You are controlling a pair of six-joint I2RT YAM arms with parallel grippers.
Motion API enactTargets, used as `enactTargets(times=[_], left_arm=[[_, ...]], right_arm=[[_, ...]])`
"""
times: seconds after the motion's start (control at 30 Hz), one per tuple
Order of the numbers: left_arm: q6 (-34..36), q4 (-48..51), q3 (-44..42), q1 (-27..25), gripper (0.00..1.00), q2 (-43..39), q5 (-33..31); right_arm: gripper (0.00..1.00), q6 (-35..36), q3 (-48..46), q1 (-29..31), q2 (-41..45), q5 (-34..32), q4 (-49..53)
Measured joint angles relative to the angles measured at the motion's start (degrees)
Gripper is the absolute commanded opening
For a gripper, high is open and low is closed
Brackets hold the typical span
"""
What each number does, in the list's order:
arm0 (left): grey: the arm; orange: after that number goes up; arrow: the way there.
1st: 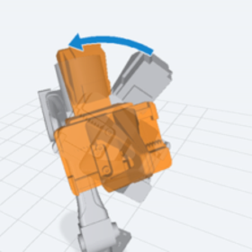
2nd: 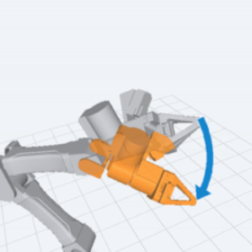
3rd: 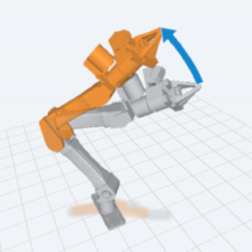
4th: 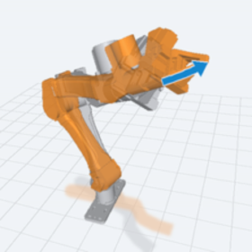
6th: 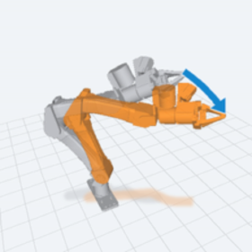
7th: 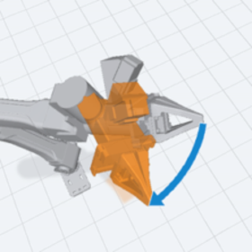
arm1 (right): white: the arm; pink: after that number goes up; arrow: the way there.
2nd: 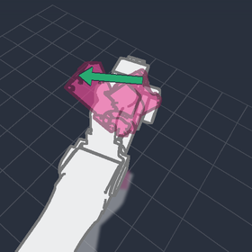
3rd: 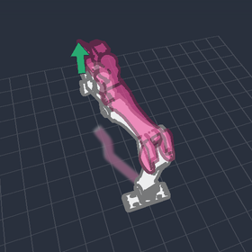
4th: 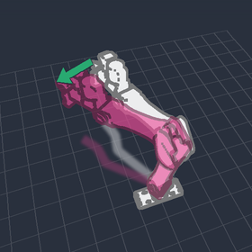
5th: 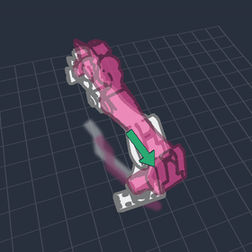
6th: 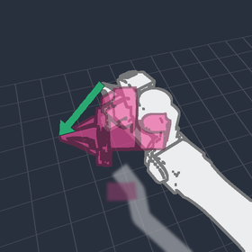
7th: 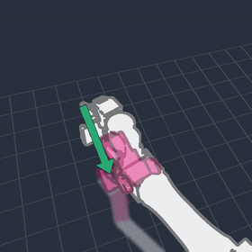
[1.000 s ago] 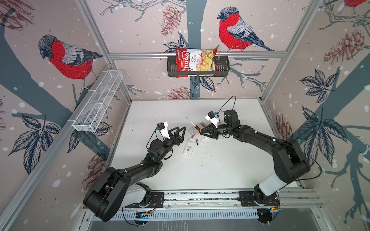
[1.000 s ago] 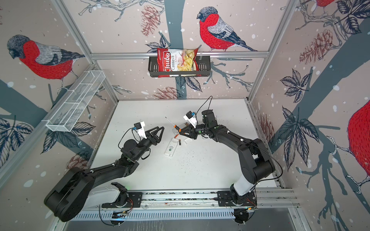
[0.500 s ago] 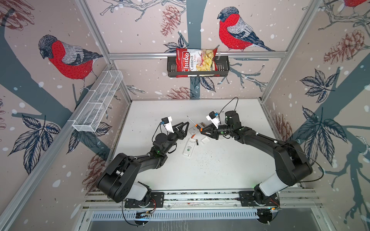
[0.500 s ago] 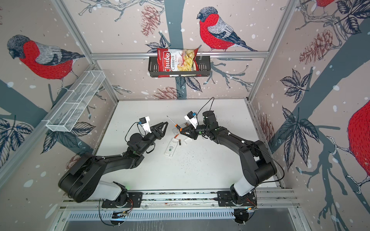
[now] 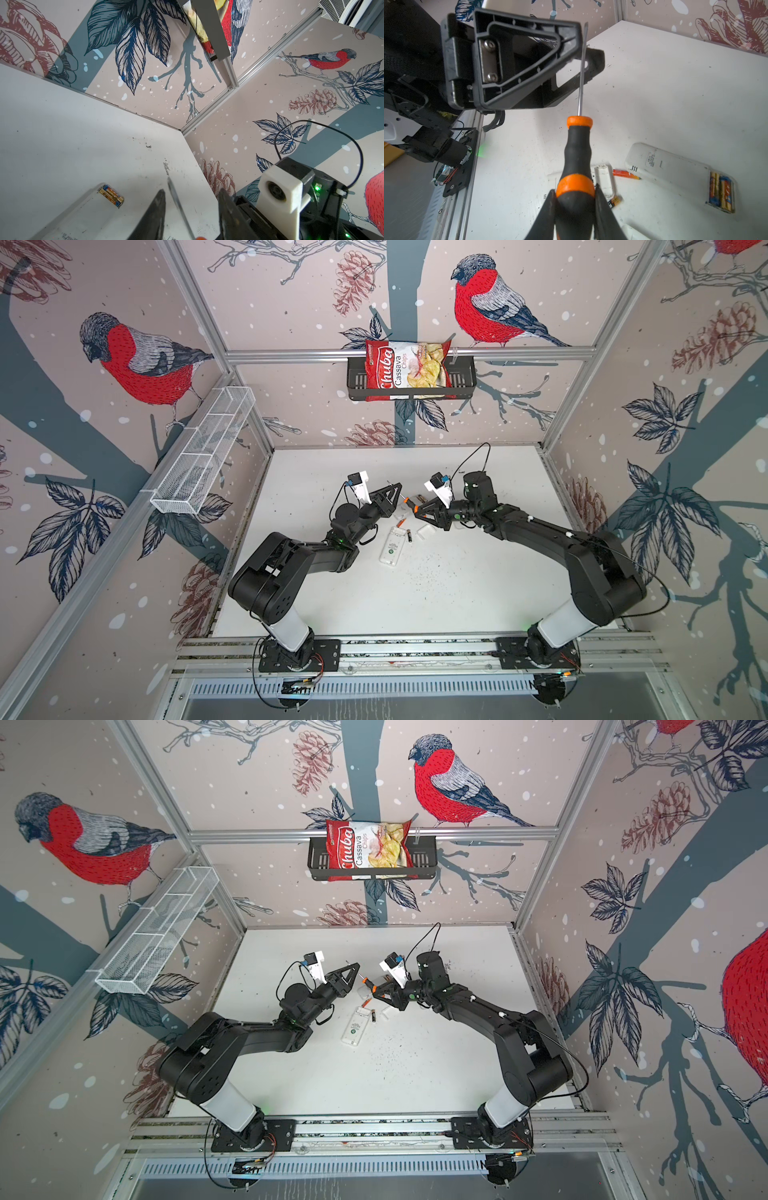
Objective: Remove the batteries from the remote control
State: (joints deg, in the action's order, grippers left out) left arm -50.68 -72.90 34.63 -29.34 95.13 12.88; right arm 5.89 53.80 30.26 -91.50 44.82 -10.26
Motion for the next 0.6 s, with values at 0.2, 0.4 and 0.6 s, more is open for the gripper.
enactTargets(times=[0.2, 0.4, 0.6], left_arm=[[-0.5, 0.07, 0.28, -0.22, 0.2, 2.21, 0.11], [-1.86, -0.07, 0.33, -0.33, 0.05, 2.95, 0.02], [-3.15, -1.81, 0.52, -0.61, 0.0, 3.34, 0.61]], right_arm=[[0.01, 0.02, -1.01, 0.46, 0.13, -3.15, -1.46], [0.0, 0.2, -1.29, 0.83, 0.13, -5.35, -2.12], [0.01, 0.31, -1.73, 1.07, 0.17, -6.6, -2.34]])
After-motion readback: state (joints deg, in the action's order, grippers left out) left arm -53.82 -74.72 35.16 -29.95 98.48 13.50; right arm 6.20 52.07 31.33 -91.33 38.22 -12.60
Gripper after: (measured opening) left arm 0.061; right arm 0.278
